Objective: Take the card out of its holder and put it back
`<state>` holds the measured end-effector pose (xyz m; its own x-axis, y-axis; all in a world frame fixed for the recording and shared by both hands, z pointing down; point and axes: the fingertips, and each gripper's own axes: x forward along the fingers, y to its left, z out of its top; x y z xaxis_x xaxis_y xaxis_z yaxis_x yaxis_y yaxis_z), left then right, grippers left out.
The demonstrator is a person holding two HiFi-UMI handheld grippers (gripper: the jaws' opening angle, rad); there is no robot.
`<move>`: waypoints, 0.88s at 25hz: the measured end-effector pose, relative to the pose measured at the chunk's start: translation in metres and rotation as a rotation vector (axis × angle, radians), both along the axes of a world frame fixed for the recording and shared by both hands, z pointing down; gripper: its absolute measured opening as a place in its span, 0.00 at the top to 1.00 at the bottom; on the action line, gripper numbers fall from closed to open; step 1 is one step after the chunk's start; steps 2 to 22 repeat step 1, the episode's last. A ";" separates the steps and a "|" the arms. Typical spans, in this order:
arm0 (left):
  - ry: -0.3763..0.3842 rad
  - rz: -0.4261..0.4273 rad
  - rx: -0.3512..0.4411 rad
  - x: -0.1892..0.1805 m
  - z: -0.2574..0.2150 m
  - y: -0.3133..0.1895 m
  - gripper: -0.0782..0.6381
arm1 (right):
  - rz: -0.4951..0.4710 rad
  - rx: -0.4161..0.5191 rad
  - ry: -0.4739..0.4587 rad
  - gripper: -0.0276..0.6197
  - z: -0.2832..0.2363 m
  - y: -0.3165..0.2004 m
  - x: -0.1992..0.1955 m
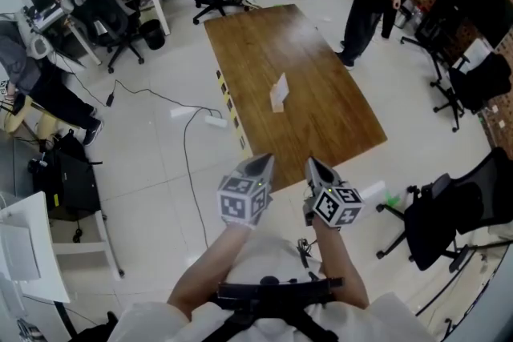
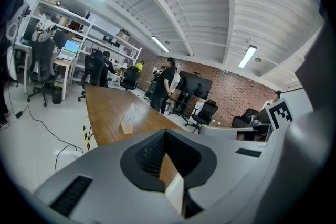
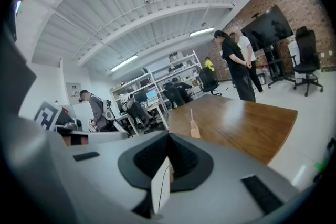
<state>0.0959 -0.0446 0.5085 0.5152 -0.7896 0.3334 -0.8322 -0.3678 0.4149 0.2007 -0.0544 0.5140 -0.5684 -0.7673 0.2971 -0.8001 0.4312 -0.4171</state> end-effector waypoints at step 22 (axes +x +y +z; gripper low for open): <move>-0.001 0.001 -0.002 0.000 0.001 0.000 0.90 | 0.002 0.000 -0.001 0.96 0.000 0.000 0.001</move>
